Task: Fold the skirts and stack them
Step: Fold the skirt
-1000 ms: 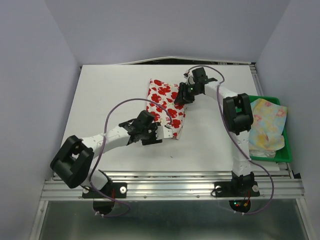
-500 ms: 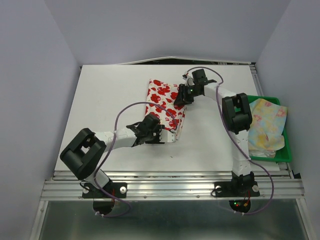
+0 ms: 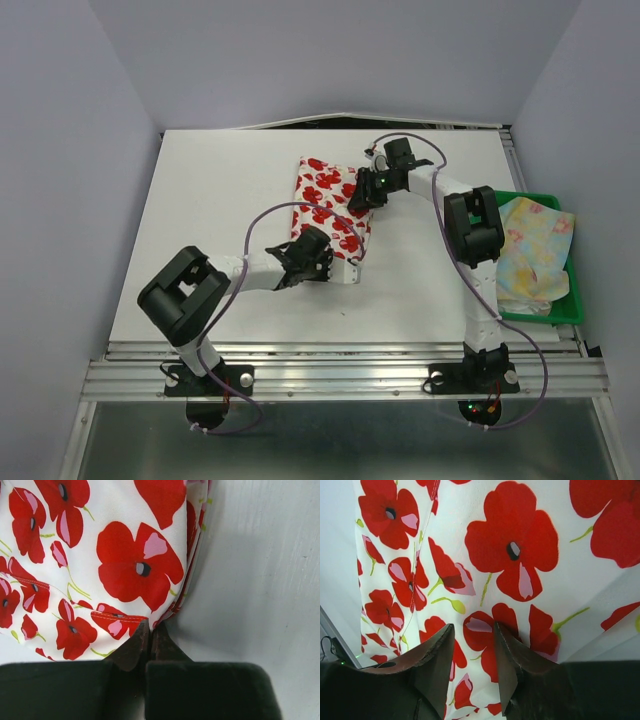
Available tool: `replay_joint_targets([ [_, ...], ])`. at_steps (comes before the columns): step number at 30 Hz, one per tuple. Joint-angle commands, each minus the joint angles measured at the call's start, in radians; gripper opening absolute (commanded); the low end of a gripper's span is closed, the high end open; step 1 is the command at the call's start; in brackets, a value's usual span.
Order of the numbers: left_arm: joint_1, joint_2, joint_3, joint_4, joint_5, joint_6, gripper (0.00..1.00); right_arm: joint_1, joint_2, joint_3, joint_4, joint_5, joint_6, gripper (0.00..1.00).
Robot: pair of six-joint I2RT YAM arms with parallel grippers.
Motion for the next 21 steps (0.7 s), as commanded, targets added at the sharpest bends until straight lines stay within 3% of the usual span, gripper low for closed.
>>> replay_joint_targets([
  [1,-0.002,0.029,0.015,-0.162,0.049,-0.018,0.0,0.003,0.034,0.02,-0.019,0.064,-0.057,0.43],
  [5,-0.004,0.009,0.121,-0.359,0.148,-0.046,0.0,0.003,0.014,0.063,-0.051,0.042,-0.092,0.45],
  [8,-0.013,-0.006,0.19,-0.549,0.233,-0.076,0.0,0.003,-0.017,0.113,-0.059,0.028,-0.126,0.54],
  [13,-0.022,-0.005,0.255,-0.675,0.305,-0.138,0.0,0.003,-0.013,0.214,-0.039,0.022,-0.144,0.69],
  [21,-0.024,0.018,0.397,-0.855,0.417,-0.179,0.0,0.012,0.147,0.362,0.029,0.004,-0.152,0.72],
])
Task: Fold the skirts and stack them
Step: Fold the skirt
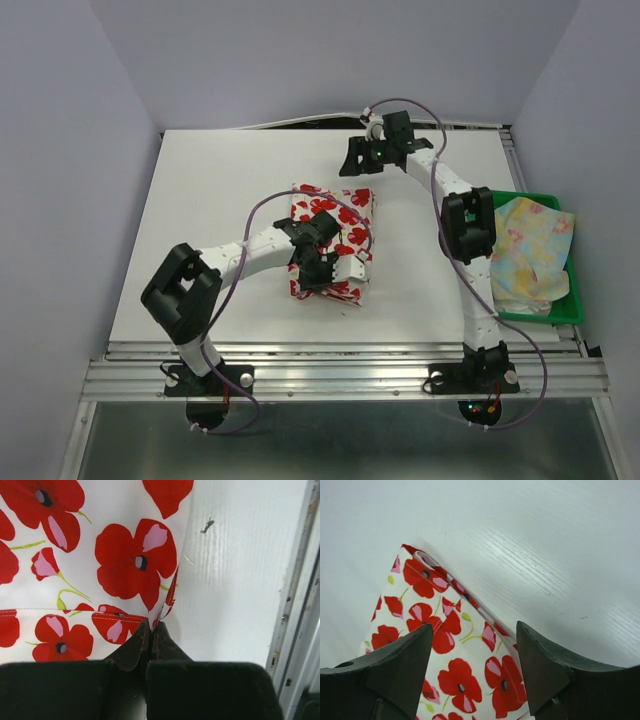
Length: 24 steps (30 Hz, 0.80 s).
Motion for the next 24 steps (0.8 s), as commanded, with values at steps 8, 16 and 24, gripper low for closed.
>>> replay_joint_targets([
  [8,-0.003,0.04,0.23,-0.29,0.164,-0.025,0.0,0.04,0.114,-0.087,0.071,-0.138,-0.142,0.58],
  [16,0.064,0.119,0.413,-0.361,0.167,-0.031,0.0,0.07,0.063,-0.239,0.019,-0.301,-0.23,0.28],
  [24,0.13,0.186,0.576,-0.359,0.097,-0.014,0.0,0.099,0.0,-0.363,0.012,-0.381,-0.296,0.18],
])
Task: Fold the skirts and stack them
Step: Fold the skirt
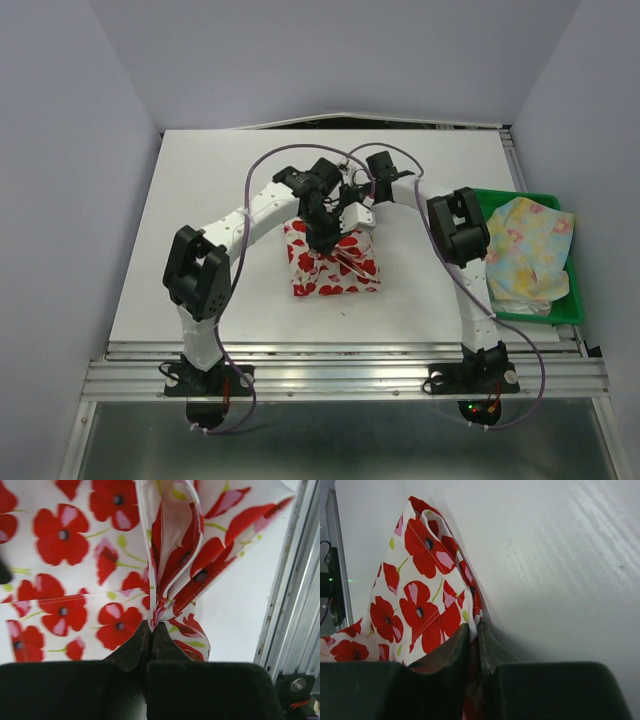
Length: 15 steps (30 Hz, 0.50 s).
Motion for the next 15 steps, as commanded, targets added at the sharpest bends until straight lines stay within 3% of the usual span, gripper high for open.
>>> replay_joint_targets([
  [1,0.032,0.024,0.088,-0.011,-0.046,0.02,0.0,0.026,-0.034,-0.067,-0.082,-0.038,-0.075,0.17],
  [15,0.085,0.093,0.087,0.083,-0.099,0.066,0.0,0.055,-0.084,-0.119,-0.1,-0.081,-0.095,0.17],
])
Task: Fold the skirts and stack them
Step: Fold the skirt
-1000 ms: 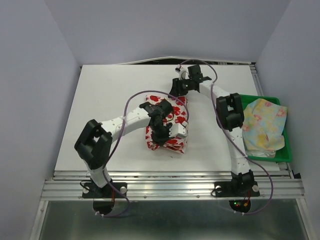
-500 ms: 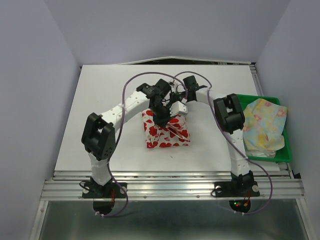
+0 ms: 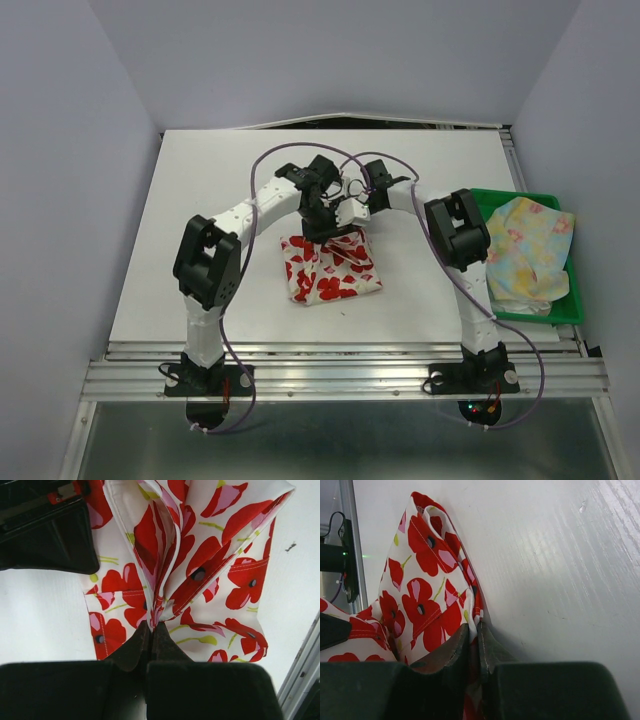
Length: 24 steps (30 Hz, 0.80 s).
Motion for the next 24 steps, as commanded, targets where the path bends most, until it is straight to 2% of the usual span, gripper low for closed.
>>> replay_joint_targets([
  [1,0.016,-0.002,0.022,0.057,-0.023,0.031,0.0,0.011,-0.029,-0.02,-0.043,0.009,-0.025,0.18],
  [10,0.039,0.022,-0.011,0.135,-0.052,0.05,0.0,0.011,-0.023,-0.006,-0.066,-0.001,-0.033,0.18],
  [12,0.04,0.031,-0.011,0.146,-0.064,0.051,0.1,0.011,-0.023,0.0,-0.07,-0.001,-0.033,0.18],
  [13,0.042,0.032,-0.011,0.153,-0.064,0.051,0.1,0.011,-0.023,0.003,-0.07,-0.001,-0.03,0.19],
  [15,0.046,0.032,-0.014,0.172,-0.08,0.045,0.21,0.011,-0.021,0.01,-0.072,0.0,-0.027,0.21],
  [17,0.048,0.031,-0.008,0.17,-0.087,0.044,0.51,0.011,-0.02,0.016,-0.075,0.008,-0.024,0.23],
  [19,0.051,0.017,0.009,0.161,-0.087,0.042,0.62,0.011,-0.023,0.023,-0.075,0.014,-0.021,0.27],
  [24,0.057,-0.055,0.056,0.156,-0.112,0.021,0.69,0.011,-0.029,0.043,-0.073,0.046,-0.013,0.34],
])
